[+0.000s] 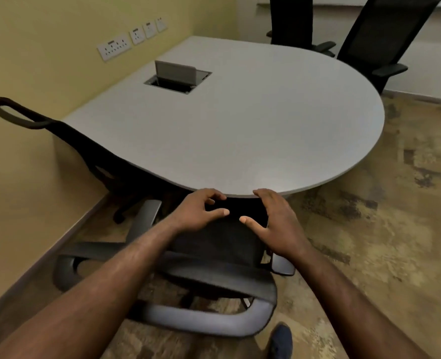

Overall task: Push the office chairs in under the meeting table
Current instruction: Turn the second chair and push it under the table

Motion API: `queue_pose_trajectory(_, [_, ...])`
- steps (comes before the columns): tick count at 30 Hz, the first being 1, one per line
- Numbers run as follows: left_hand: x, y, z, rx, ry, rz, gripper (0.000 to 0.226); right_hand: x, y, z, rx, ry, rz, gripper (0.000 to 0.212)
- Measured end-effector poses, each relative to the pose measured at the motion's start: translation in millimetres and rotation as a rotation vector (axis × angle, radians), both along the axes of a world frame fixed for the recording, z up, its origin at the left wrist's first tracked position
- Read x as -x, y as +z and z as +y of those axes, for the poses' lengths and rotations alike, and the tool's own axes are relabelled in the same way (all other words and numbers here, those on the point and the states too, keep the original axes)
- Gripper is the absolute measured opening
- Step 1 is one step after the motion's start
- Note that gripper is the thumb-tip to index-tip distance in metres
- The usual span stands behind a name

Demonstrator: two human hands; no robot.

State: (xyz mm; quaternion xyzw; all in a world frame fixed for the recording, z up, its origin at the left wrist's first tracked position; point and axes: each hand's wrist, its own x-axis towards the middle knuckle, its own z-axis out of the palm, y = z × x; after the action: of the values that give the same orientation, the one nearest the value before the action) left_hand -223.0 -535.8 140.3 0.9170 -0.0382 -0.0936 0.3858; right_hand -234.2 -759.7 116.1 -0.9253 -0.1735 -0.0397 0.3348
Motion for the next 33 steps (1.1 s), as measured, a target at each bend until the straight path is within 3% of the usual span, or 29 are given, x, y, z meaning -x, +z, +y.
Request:
queue_pose_trajectory(11, [108.2,44.4,113.7,-0.083,-0.02,-0.241,0.043,99.5,70.2,56.2,0.083,0.031,-0.125,0.077])
queue_pose_trajectory(18, [163.6,45.7,146.2,-0.228,-0.162,-0.416,0.03,164.4,74.1,71.7,0.221,0.13,-0.068,0.055])
queue_pose_trajectory(21, [180.5,34.5,156.6,-0.375,-0.226,-0.33,0.049,183.6,57.8,77.5,0.362,0.166,-0.033,0.052])
queue_pose_trajectory(24, [185.9,17.8,159.4,-0.643,-0.286,-0.285,0.066,190.1,37.5,80.2,0.544,0.132,-0.012,0.047])
queue_pose_trajectory(29, [176.7,15.6,145.2,-0.86,-0.219,-0.265,0.024,178.5,34.3,81.0,0.684,0.031,-0.03,0.018])
queue_pose_trajectory(33, [168.0,11.9,140.7,-0.883,-0.207,-0.239,0.024,167.8,32.4,76.6,0.695,0.022,-0.077,0.016])
